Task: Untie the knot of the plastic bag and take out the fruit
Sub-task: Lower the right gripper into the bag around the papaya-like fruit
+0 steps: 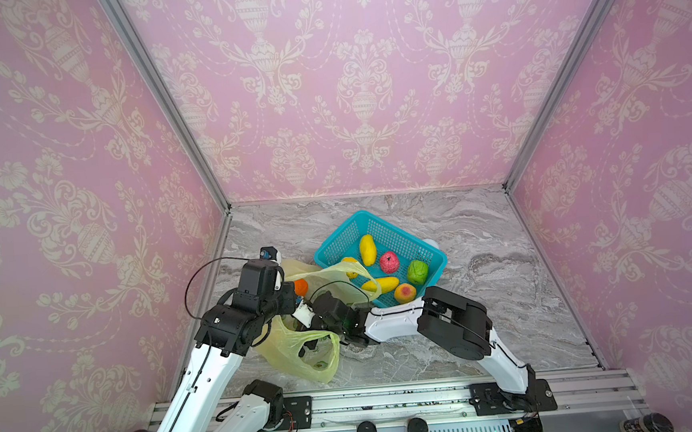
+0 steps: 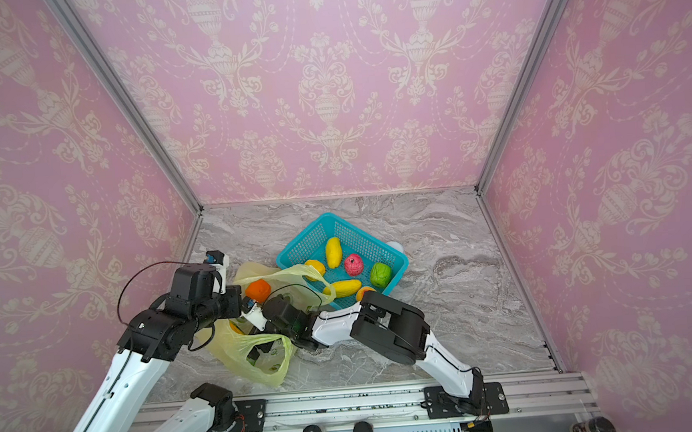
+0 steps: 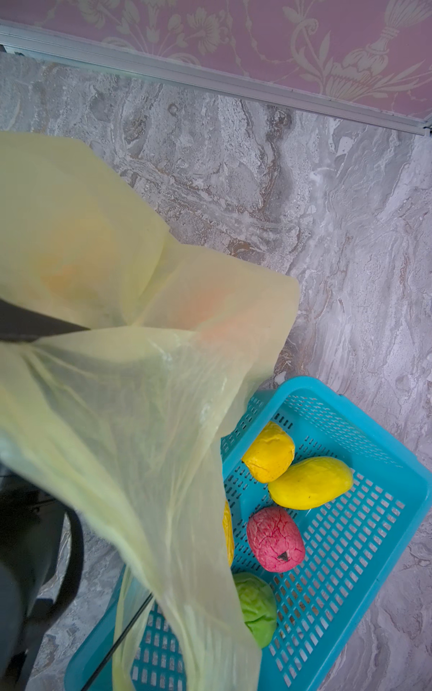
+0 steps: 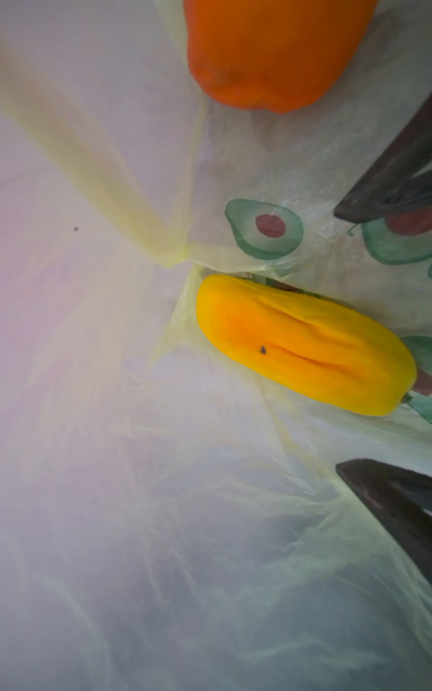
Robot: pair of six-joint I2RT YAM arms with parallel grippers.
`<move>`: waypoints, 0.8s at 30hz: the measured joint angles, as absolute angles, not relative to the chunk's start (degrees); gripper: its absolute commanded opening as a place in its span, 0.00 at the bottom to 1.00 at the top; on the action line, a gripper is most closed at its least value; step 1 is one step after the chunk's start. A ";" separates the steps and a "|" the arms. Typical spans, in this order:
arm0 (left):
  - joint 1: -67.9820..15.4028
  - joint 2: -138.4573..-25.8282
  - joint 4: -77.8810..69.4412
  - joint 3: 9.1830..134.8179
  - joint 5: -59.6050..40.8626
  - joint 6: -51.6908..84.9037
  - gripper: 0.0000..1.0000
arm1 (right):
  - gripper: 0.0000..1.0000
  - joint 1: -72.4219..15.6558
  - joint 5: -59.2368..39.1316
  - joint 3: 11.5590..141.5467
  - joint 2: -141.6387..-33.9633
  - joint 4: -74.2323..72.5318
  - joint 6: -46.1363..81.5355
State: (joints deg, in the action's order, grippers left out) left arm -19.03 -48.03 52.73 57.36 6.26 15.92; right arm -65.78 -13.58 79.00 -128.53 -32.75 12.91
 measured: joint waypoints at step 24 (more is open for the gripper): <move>-19.03 -47.97 52.73 57.36 6.24 15.92 0.00 | 0.59 -65.78 -15.59 95.77 -141.53 -25.61 16.45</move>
State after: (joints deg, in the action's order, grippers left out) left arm -19.03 -47.97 52.73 57.36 6.24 15.92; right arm -65.78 -15.59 95.77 -141.53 -25.61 16.45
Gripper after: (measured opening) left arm 0.047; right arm 0.637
